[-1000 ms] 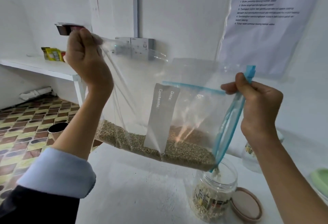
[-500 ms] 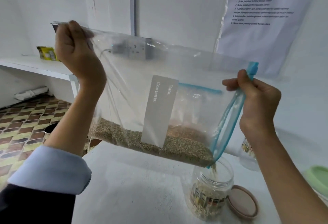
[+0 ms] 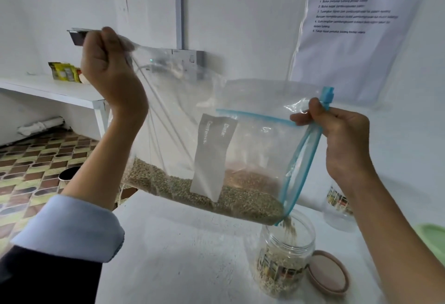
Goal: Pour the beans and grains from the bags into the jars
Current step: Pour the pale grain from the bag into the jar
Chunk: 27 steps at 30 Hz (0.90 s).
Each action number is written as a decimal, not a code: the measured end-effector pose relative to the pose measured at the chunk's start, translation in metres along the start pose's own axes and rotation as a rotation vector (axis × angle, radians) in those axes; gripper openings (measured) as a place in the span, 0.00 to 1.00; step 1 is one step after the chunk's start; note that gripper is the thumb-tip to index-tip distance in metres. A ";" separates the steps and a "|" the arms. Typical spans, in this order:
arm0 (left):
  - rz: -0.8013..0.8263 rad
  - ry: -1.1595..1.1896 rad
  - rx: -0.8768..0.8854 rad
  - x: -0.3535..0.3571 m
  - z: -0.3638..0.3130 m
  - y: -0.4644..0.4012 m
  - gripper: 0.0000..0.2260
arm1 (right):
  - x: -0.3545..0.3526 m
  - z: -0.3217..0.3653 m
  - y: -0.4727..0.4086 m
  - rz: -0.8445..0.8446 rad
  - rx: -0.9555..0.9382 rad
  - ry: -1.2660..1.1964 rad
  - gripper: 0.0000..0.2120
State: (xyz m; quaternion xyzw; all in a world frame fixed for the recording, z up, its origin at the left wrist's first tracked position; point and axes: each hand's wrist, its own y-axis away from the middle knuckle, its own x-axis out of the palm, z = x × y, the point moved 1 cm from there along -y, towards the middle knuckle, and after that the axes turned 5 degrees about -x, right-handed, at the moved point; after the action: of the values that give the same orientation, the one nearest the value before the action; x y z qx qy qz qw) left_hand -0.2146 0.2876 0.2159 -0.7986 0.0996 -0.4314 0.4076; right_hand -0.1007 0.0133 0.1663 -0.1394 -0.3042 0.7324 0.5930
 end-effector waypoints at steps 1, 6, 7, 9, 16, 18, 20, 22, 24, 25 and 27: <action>0.001 -0.002 -0.003 0.000 0.000 0.000 0.16 | 0.000 0.000 0.001 -0.005 -0.001 0.005 0.13; -0.002 0.017 -0.003 0.003 -0.001 0.001 0.17 | -0.003 0.003 0.003 -0.035 0.003 -0.012 0.14; 0.007 0.016 0.003 0.004 -0.002 0.002 0.17 | -0.002 0.003 0.004 -0.024 0.009 -0.006 0.13; 0.003 0.020 0.016 0.005 -0.003 0.003 0.18 | -0.004 0.004 0.006 -0.070 -0.009 -0.025 0.12; -0.028 0.022 0.032 0.002 0.000 -0.003 0.18 | -0.003 0.007 0.007 -0.086 -0.012 -0.017 0.12; -0.037 0.015 0.035 0.000 0.002 -0.005 0.17 | -0.002 0.008 0.007 -0.055 -0.003 -0.010 0.12; -0.037 -0.002 0.033 0.000 0.001 -0.006 0.16 | -0.001 0.008 0.007 -0.017 0.017 0.009 0.11; -0.057 -0.006 0.036 -0.002 -0.001 -0.007 0.17 | -0.003 0.008 0.005 -0.065 0.006 -0.006 0.11; -0.067 -0.004 0.049 -0.002 -0.001 -0.008 0.17 | -0.004 0.008 0.003 -0.059 -0.010 -0.011 0.11; -0.066 -0.011 0.056 -0.002 -0.002 -0.008 0.16 | -0.002 0.009 0.002 -0.023 -0.003 0.001 0.11; -0.063 -0.018 0.058 -0.002 -0.003 -0.009 0.15 | -0.001 0.006 0.002 -0.003 0.018 0.016 0.11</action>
State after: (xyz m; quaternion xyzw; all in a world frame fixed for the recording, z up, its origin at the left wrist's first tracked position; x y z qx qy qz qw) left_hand -0.2197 0.2926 0.2222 -0.7931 0.0583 -0.4395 0.4176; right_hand -0.1054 0.0103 0.1700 -0.1397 -0.2930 0.7331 0.5977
